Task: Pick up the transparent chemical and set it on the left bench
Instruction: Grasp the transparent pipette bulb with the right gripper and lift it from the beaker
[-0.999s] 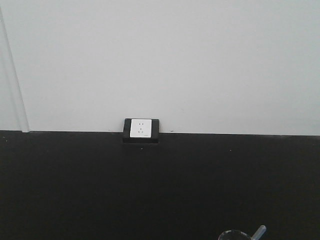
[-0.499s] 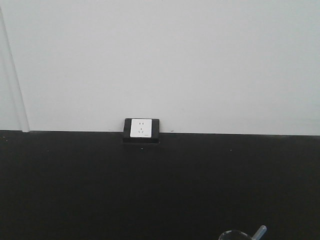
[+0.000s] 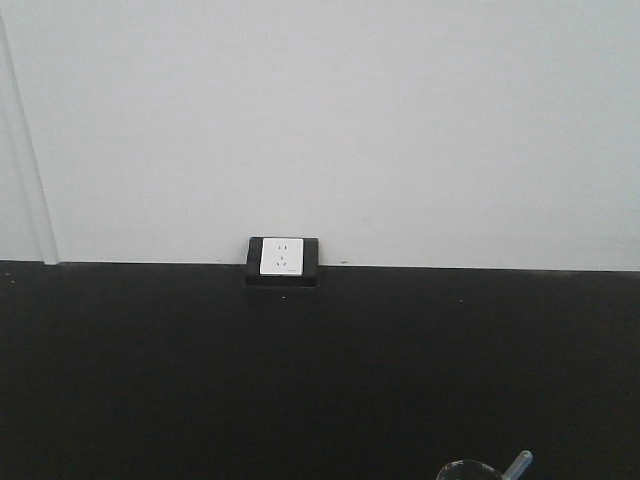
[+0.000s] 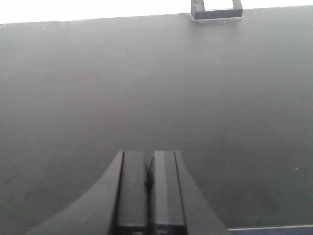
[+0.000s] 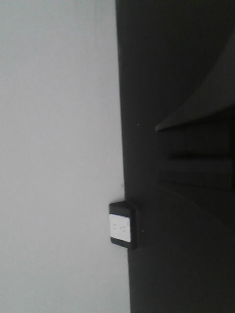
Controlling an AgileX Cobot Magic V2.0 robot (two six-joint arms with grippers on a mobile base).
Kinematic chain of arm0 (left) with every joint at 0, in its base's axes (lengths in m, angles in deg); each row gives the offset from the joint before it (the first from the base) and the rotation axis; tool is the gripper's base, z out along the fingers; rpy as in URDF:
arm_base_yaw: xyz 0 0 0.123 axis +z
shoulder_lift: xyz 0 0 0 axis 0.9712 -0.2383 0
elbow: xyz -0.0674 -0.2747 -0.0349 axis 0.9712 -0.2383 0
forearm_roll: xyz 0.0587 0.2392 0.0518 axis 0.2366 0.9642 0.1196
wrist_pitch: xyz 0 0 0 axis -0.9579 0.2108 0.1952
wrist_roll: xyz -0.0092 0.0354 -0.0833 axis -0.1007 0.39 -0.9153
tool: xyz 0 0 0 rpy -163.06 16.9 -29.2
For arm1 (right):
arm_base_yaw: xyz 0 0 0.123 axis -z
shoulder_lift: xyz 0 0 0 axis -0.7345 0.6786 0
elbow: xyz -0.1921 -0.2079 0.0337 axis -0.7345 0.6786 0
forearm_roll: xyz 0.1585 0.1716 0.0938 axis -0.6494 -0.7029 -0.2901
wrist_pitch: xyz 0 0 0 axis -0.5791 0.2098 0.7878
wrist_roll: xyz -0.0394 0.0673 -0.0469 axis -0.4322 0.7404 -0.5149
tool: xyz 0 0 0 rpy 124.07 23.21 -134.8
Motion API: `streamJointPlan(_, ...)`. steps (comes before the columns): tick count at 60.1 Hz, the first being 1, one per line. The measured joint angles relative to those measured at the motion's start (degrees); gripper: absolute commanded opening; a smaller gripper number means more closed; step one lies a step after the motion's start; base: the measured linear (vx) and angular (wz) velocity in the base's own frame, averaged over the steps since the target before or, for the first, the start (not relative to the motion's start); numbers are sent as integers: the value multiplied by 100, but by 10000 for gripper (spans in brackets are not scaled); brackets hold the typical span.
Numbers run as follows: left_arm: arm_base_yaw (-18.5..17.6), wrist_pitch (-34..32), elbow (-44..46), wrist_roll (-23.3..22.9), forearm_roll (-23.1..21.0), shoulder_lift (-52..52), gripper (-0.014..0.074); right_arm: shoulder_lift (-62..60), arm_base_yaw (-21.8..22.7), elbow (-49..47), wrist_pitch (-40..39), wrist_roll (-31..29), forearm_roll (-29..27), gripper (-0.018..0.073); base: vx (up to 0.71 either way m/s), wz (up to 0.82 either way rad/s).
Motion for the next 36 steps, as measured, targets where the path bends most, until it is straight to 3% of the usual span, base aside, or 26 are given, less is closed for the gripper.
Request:
streamJointPlan(11,0,0,0,0,0,0,-3,664,0,-8,-204,0,0,151,0,0)
streamJointPlan(28,0,0,0,0,0,0,-3,1063,0,-8,-738,7,-26,546,0,0)
streamJointPlan(36,0,0,0,0,0,0,-3,1205,0,-19,-877,415,-475,629,0,0)
